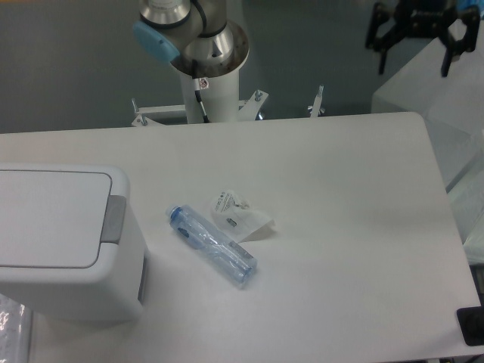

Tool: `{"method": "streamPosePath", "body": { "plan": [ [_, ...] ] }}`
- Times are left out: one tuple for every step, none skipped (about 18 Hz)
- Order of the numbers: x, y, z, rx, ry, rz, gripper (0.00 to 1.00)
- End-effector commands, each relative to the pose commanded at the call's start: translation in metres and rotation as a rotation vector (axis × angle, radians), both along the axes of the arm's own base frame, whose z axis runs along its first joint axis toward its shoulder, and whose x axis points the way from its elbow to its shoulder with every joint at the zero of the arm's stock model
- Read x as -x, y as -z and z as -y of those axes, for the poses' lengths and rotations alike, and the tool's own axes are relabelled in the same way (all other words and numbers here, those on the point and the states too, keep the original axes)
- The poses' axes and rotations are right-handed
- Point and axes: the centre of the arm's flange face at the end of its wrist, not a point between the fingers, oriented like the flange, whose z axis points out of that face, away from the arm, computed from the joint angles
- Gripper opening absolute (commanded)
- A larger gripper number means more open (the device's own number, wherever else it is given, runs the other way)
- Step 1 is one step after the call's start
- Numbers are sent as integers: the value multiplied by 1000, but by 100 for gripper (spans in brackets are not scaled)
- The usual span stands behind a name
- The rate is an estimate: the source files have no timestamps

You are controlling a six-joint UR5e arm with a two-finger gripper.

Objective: Open the trash can
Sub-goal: 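Move the open gripper in over the table toward the trash bin, then lower the gripper and bring it over the trash bin lid edge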

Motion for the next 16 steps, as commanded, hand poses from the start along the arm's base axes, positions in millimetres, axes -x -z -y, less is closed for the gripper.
{"method": "streamPosePath", "body": {
  "plan": [
    [-6,1,-11,-12,-19,3,100],
    [-11,4,-24,-16,-26,14,100],
    [-15,9,-38,-19,-30,27,100],
    [-20,12,-48,-21,-40,41,100],
    [-24,16,-57,-23,-58,55,100],
    [-23,17,-60,-33,-97,63,100],
    [-21,17,-61,-56,-161,68,100],
    [-19,19,-68,-86,-230,81,100],
    [-22,20,-80,-130,-284,98,100],
    [-26,18,-89,-177,-317,113,100],
    [-25,22,-96,-206,-341,127,100],
    [-28,23,-105,-228,-348,139,100],
    [-35,23,-115,-246,-343,150,100],
    [-41,23,-124,-262,-339,160,100],
    [-49,26,-134,-271,-339,175,100],
    [-57,26,-141,-274,-343,185,100]
  ]
}}
